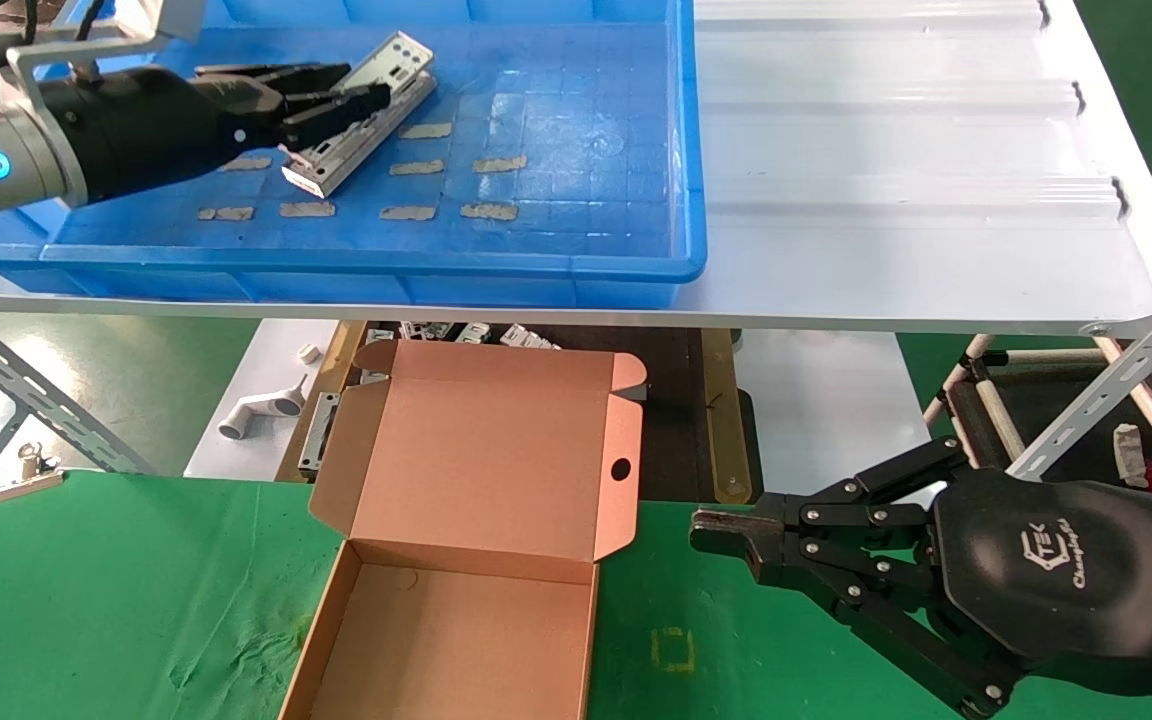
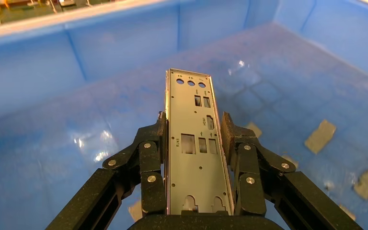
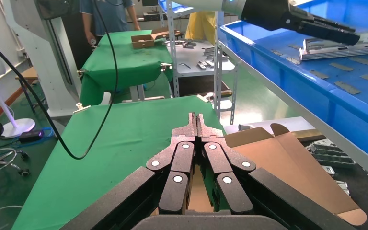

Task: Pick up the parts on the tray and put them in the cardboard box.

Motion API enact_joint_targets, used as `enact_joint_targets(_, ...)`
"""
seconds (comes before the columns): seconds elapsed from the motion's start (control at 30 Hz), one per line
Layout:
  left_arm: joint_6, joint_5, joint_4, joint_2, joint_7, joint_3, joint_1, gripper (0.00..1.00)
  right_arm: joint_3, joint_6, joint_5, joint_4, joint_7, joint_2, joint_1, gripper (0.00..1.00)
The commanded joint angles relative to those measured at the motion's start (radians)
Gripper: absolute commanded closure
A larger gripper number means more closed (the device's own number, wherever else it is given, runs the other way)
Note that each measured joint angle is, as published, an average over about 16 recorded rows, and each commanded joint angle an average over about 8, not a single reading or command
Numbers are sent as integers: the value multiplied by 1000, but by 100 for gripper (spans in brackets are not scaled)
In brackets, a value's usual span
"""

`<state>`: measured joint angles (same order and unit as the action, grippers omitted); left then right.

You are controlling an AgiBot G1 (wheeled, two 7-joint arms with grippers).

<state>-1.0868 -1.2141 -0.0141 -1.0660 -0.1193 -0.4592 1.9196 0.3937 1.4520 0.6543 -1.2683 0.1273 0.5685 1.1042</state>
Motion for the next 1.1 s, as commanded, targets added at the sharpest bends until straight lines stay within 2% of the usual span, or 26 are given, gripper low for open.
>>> enact_joint_targets(0.03,3,4,-2,-1,-5,3,3,100,0,0,0,0,0,0,0,100)
enact_joint_targets(0.3,-68,25,-16,18,-24,17,17,100,0,0,0,0,0,0,0,100)
enact_joint_targets(0.83,-451,39,-88,108,-65,19,61,100,0,0,0,0,0,0,0,100)
enact_joint_targets(0.97,-505,47,-144,134,-57,10,55,100,0,0,0,0,0,0,0,100)
enact_joint_targets(1.1,-520,87,-269,173,-20,-16,21,100,0,0,0,0,0,0,0,100)
